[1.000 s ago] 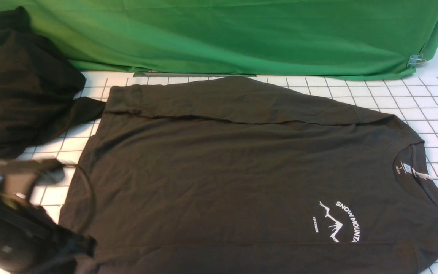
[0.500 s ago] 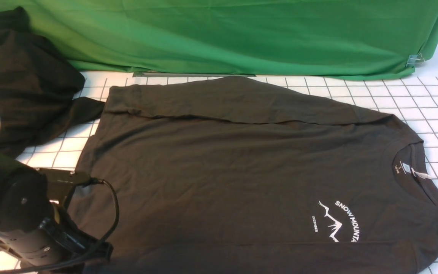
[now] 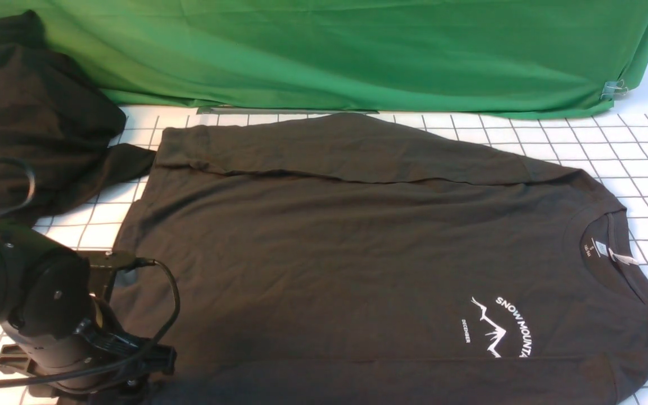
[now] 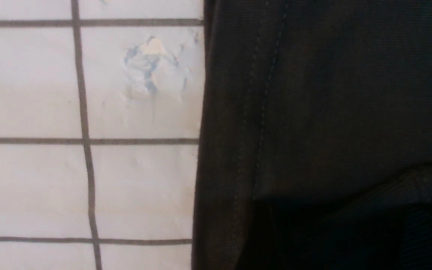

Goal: Fold a long-sleeved shirt over a white checkered tablecloth.
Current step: 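Grasp the left edge of the dark T-shirt lying flat on the table, then fold the left side of the black T-shirt inward over its body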

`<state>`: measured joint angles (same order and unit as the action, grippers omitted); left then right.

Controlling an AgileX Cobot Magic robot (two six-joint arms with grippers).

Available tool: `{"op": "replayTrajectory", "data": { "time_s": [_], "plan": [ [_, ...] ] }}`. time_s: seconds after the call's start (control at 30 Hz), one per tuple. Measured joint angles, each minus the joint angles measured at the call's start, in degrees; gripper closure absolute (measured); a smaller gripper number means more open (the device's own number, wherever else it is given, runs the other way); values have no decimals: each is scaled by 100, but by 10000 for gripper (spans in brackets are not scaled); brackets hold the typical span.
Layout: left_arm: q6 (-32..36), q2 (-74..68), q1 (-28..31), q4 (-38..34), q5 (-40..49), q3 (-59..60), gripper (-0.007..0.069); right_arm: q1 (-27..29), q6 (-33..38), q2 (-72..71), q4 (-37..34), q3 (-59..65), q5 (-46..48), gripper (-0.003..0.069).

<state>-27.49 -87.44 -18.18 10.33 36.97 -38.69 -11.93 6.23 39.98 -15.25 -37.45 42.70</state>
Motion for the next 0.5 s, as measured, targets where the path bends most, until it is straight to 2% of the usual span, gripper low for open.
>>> {"op": "replayTrajectory", "data": {
  "time_s": [0.03, 0.07, 0.17, 0.2, 0.23, 0.37, 0.5],
  "plan": [
    [58, 36, -5, -47, 13, -6, 266, 0, 19, 0, 0, 0, 0, 629],
    [73, 39, -5, -55, 19, -12, 284, 0, 27, 0, 0, 0, 0, 629],
    [247, 207, -5, -12, 160, 28, 480, 0, 66, 0, 0, 0, 0, 629],
    [255, 228, -5, -12, 174, 30, 505, 0, 66, 0, 0, 0, 0, 629],
    [363, 430, -5, -5, 265, 38, 575, 0, 66, 0, 0, 0, 0, 628],
    [463, 890, -5, -56, 373, -73, 609, 0, 66, 0, 0, 0, 0, 627],
    [692, 1333, -5, -412, 472, -768, 610, 0, 77, 0, 0, 0, 0, 624]
  ]
}}
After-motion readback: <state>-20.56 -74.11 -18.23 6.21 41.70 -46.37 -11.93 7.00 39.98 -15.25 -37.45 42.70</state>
